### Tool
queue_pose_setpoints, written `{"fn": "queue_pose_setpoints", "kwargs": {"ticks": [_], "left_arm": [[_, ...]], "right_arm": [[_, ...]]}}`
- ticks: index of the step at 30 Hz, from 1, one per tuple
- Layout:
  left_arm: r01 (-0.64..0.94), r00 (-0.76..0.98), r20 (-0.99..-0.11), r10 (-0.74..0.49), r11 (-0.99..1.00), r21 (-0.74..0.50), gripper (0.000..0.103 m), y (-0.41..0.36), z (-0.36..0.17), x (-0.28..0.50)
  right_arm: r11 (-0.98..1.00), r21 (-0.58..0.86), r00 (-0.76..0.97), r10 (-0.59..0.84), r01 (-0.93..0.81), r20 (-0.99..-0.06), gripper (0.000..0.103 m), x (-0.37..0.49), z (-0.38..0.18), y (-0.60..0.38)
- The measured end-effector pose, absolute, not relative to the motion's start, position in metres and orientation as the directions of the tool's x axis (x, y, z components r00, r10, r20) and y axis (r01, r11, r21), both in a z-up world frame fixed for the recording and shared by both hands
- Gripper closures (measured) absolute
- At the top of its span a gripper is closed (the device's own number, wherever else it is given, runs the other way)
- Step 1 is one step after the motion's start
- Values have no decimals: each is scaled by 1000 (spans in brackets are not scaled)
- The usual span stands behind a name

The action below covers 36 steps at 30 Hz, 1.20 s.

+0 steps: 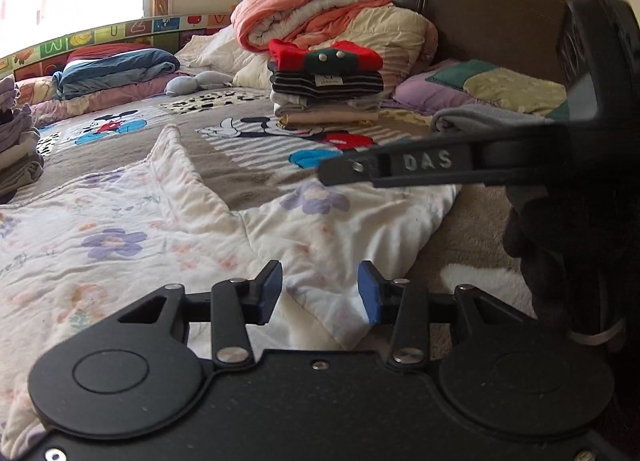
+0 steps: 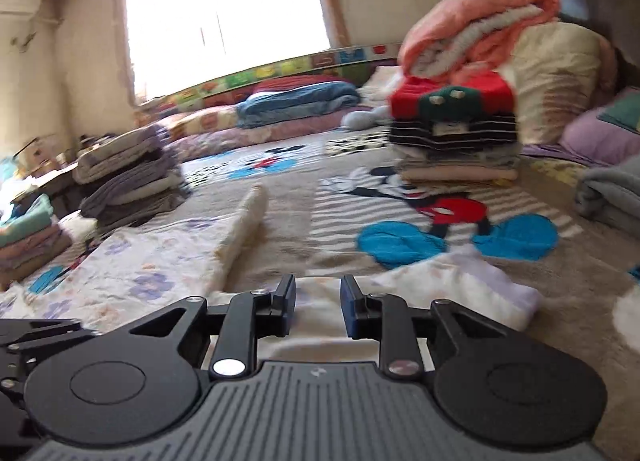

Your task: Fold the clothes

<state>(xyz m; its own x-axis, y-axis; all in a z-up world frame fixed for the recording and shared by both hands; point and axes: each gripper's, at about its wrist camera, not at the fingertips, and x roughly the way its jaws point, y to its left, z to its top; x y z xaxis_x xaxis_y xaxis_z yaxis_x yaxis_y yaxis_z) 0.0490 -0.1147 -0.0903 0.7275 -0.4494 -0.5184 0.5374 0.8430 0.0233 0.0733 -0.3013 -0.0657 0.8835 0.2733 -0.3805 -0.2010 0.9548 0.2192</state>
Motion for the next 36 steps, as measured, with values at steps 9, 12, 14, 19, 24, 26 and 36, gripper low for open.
{"fn": "queue_pose_setpoints", "kwargs": {"ticks": [9, 12, 14, 19, 24, 26, 36], "left_arm": [[518, 710, -530, -463, 854, -52, 55, -103, -95, 58], [512, 734, -494, -467, 858, -51, 56, -104, -91, 54], [520, 754, -451, -477, 853, -33, 56, -107, -87, 49], [581, 754, -382, -534, 814, 11, 56, -121, -79, 37], [602, 706, -514, -487, 795, 73, 53, -140, -103, 49], [609, 697, -523, -490, 790, 71, 47, -140, -104, 50], [634, 669, -527, -525, 773, 34, 42, -137, -101, 51]], "right_arm": [[936, 239, 741, 350, -258, -573, 93, 129, -87, -284], [949, 264, 823, 287, -174, -490, 83, 110, -74, -310], [946, 319, 885, 196, -57, -422, 60, 94, -68, -340], [807, 509, 913, -88, 300, -398, 35, 67, -78, -410], [759, 574, 873, 16, 307, -488, 34, 84, -106, -412], [729, 608, 879, 20, 314, -477, 41, 84, -117, -412], [653, 678, 884, 30, 336, -466, 91, 65, -112, -425]]}}
